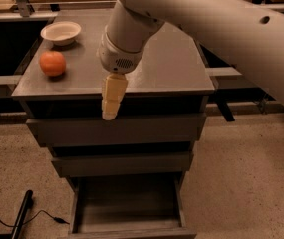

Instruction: Place orange into bottom drawer

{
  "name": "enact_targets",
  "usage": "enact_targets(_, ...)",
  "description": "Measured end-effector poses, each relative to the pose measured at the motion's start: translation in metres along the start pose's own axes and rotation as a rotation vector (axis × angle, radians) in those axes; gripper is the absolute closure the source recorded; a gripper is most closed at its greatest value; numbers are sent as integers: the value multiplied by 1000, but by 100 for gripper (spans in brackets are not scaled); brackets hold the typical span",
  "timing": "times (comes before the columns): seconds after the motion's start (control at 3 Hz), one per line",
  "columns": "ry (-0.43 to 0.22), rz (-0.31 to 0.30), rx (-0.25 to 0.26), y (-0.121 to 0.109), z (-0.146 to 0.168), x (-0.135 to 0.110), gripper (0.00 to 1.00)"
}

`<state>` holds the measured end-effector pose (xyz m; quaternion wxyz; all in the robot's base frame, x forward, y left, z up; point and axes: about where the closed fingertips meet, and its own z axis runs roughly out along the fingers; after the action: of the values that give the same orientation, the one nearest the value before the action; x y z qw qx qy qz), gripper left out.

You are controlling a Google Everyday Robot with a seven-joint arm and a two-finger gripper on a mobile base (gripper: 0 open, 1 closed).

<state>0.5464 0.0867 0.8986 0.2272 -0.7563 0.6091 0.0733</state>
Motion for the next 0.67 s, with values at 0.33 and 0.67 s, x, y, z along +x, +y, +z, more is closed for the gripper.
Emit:
enact_targets(0.33, -47, -26, -14, -4, 19, -20, 0)
enact_targets(0.67, -49, -27, -14, -4, 20, -21, 0)
